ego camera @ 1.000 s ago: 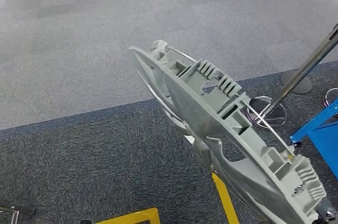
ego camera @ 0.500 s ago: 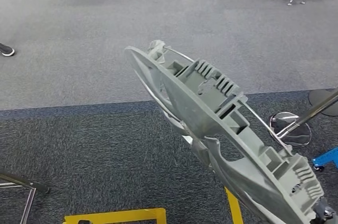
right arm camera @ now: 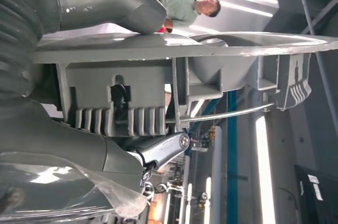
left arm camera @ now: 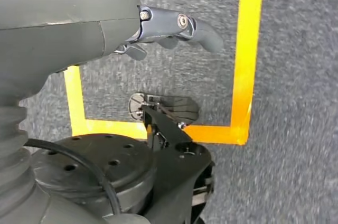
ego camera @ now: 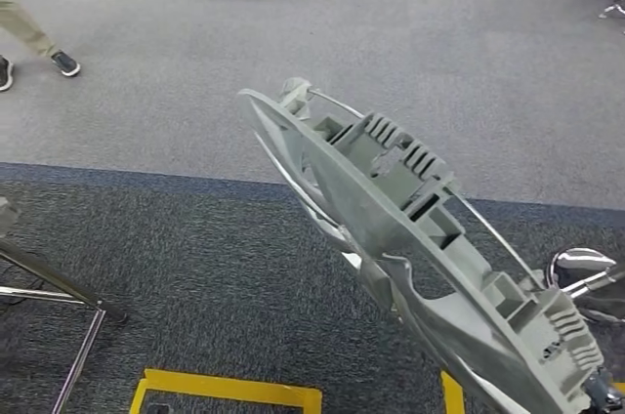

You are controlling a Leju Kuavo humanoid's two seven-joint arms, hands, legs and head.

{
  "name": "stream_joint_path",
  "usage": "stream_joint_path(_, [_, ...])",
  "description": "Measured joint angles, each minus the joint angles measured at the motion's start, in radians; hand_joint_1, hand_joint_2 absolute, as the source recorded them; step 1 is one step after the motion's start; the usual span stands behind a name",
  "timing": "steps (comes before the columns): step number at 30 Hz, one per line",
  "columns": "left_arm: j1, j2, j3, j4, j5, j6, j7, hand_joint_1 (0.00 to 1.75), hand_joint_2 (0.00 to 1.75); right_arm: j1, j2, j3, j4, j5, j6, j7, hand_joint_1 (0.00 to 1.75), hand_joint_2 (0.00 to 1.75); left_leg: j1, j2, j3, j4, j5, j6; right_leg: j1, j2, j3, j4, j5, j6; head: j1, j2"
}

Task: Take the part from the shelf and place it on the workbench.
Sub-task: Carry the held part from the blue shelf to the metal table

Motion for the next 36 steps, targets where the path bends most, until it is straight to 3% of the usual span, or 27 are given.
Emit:
stream_joint_path(1, [0.000,0.000,0.000,0.000,0.000,0.000,0.000,0.00,1.75,0.000,0.000,0.000,0.000,0.000,0.000,0.000,1.75,1.75,-0.001,0.017,-0.006,0.015,-0.011,-0.005,-0.001,-0.013,0.005,-0.006,0.002,-0.005,-0.001,0.000])
stream_joint_path(3, [-0.002,0.001,0.000,0.000,0.000,0.000,0.000,0.00,1.75,0.000,0.000,0.000,-0.001,0.000,0.000,0.000,1.75,1.75,-0.002,0.071,-0.048,0.107,-0.064,-0.014,-0.002,-0.045,0.013,-0.013,0.001,-0.012,-0.003,0.000])
stream_joint_path(5, [-0.004,0.000,0.000,0.000,0.000,0.000,0.000,0.00,1.75,0.001,0.000,-0.001,-0.001,-0.001,-0.001,0.000,1.75,1.75,0.004,0.097,-0.109,0.230,-0.118,-0.023,0.000,-0.076,0.016,-0.013,-0.003,-0.016,-0.004,0.000])
stream_joint_path(6, [-0.003,0.000,0.000,0.000,0.000,0.000,0.000,0.00,1.75,0.001,0.000,-0.001,-0.001,-0.001,-0.001,0.000,1.75,1.75,0.007,0.102,-0.125,0.261,-0.122,-0.026,0.000,-0.090,0.018,-0.013,-0.005,-0.015,-0.004,0.000])
stream_joint_path(7, [-0.001,0.000,0.000,0.000,0.000,0.000,0.000,0.00,1.75,0.000,0.000,-0.001,0.000,-0.001,-0.001,0.000,1.75,1.75,0.010,0.105,-0.123,0.257,-0.109,-0.028,0.000,-0.102,0.019,-0.013,-0.007,-0.014,-0.004,0.000])
stream_joint_path(8, [0.000,0.000,0.000,0.000,0.000,0.000,0.000,0.00,1.75,0.000,0.000,-0.001,0.000,0.000,0.000,0.000,1.75,1.75,0.012,0.112,-0.102,0.216,-0.079,-0.029,0.000,-0.114,0.023,-0.012,-0.010,-0.012,-0.005,0.000])
stream_joint_path(10, [0.001,0.001,0.000,0.000,0.000,0.000,0.000,0.00,1.75,0.001,0.000,-0.001,0.000,0.000,0.000,0.000,1.75,1.75,0.009,0.151,-0.031,0.082,-0.018,-0.026,0.003,-0.134,0.032,-0.012,-0.017,-0.004,-0.005,0.000])
stream_joint_path(12, [-0.002,0.001,0.000,0.000,0.000,0.000,0.000,0.00,1.75,0.000,0.000,0.000,0.000,0.000,0.000,0.000,1.75,1.75,0.002,0.180,0.007,0.003,0.003,-0.015,0.007,-0.152,0.038,-0.010,-0.024,0.006,-0.003,0.000])
stream_joint_path(14, [-0.001,0.001,0.000,0.000,0.000,0.000,0.000,0.00,1.75,-0.001,0.000,0.000,-0.001,0.000,0.000,0.000,1.75,1.75,-0.003,0.167,0.006,-0.003,0.001,-0.001,0.007,-0.168,0.043,-0.010,-0.028,0.017,-0.003,0.000])
stream_joint_path(16, [0.001,0.002,0.000,0.000,0.000,0.000,0.000,0.00,1.75,-0.002,0.000,0.000,-0.001,0.000,0.000,0.000,1.75,1.75,-0.002,0.149,0.008,-0.009,0.004,0.011,0.002,-0.147,0.039,0.005,-0.045,0.028,-0.001,0.000])
stream_joint_path(18, [-0.001,0.003,0.000,0.000,0.000,0.000,0.000,0.00,1.75,-0.002,0.000,0.000,-0.001,0.000,0.000,0.000,1.75,1.75,0.001,0.131,0.011,-0.014,0.006,0.022,-0.003,-0.096,-0.003,0.093,-0.098,0.033,0.007,0.000])
stream_joint_path(20, [-0.003,0.002,0.000,0.000,0.000,0.000,0.000,0.00,1.75,-0.001,0.000,0.000,0.000,0.000,0.000,0.000,1.75,1.75,-0.001,0.110,0.011,-0.013,0.006,0.027,-0.002,-0.071,-0.074,0.232,-0.155,0.032,0.012,0.000])
stream_joint_path(21, [-0.003,0.002,0.000,0.000,0.000,0.000,0.000,0.00,1.75,-0.001,0.000,0.000,0.000,0.000,0.000,0.000,1.75,1.75,-0.002,0.100,0.011,-0.012,0.006,0.028,-0.002,-0.068,-0.101,0.279,-0.165,0.031,0.013,0.000])
stream_joint_path(22, [-0.003,0.001,0.000,0.000,0.000,0.000,0.000,0.00,1.75,0.000,0.000,0.000,0.000,0.000,0.000,0.000,1.75,1.75,-0.003,0.088,0.012,-0.012,0.006,0.028,-0.002,-0.066,-0.111,0.286,-0.153,0.029,0.013,0.000])
stream_joint_path(23, [-0.002,0.001,0.000,0.000,0.000,0.000,0.000,0.00,1.75,0.000,0.000,0.000,0.000,0.000,0.000,0.000,1.75,1.75,-0.003,0.075,0.013,-0.011,0.005,0.028,-0.002,-0.063,-0.102,0.254,-0.121,0.026,0.013,0.000])
stream_joint_path(24, [-0.002,0.001,0.000,0.000,0.000,0.000,0.000,0.00,1.75,0.000,0.000,0.000,0.000,0.000,0.000,0.000,1.75,1.75,-0.003,0.063,0.014,-0.010,0.004,0.027,-0.002,-0.054,-0.076,0.189,-0.079,0.024,0.013,0.000])
stream_joint_path(25, [-0.003,0.001,0.000,0.000,0.000,0.000,0.000,0.00,1.75,-0.001,0.000,0.000,0.000,0.000,0.000,0.000,1.75,1.75,-0.003,0.051,0.014,-0.008,0.004,0.025,-0.004,-0.031,-0.046,0.119,-0.044,0.021,0.013,0.000])
stream_joint_path(26, [-0.004,0.001,0.000,0.000,0.000,0.000,0.000,0.00,1.75,0.000,0.000,0.000,0.000,0.000,0.000,0.000,1.75,1.75,-0.003,0.039,0.011,-0.005,0.003,0.022,-0.006,-0.008,-0.019,0.060,-0.023,0.019,0.012,0.000])
stream_joint_path(28, [-0.004,0.001,0.000,0.000,0.000,0.000,0.000,0.00,1.75,0.001,0.000,0.000,-0.001,0.000,0.000,0.000,1.75,1.75,0.001,0.019,0.002,-0.002,0.005,0.011,-0.006,0.022,0.004,0.013,-0.019,0.017,0.011,0.000])
stream_joint_path(30, [-0.001,0.001,0.000,0.000,0.000,0.000,0.000,0.00,1.75,0.001,0.000,0.000,-0.001,0.000,0.000,0.000,1.75,1.75,0.004,0.006,-0.005,-0.002,0.007,-0.002,-0.004,0.004,0.008,0.005,-0.016,0.009,0.012,0.000])
stream_joint_path(32, [0.001,0.002,0.000,0.000,0.000,0.000,0.000,0.00,1.75,0.001,0.000,0.000,-0.001,0.000,0.000,0.000,1.75,1.75,0.003,0.038,-0.019,0.029,-0.015,-0.012,-0.006,-0.023,0.015,-0.003,-0.013,-0.001,0.009,0.000])
stream_joint_path(34, [-0.002,0.002,0.000,0.000,0.000,0.000,0.000,0.00,1.75,0.002,0.000,0.000,-0.001,0.000,0.000,0.000,1.75,1.75,0.002,0.088,-0.064,0.132,-0.072,-0.022,-0.005,-0.052,0.022,-0.007,-0.015,-0.009,0.004,0.000])
stream_joint_path(36, [-0.002,0.001,0.000,0.000,0.000,0.000,0.000,0.00,1.75,0.002,0.000,-0.001,-0.002,-0.001,-0.001,0.000,1.75,1.75,0.005,0.103,-0.120,0.253,-0.120,-0.028,-0.003,-0.082,0.025,-0.006,-0.019,-0.012,0.003,0.000])
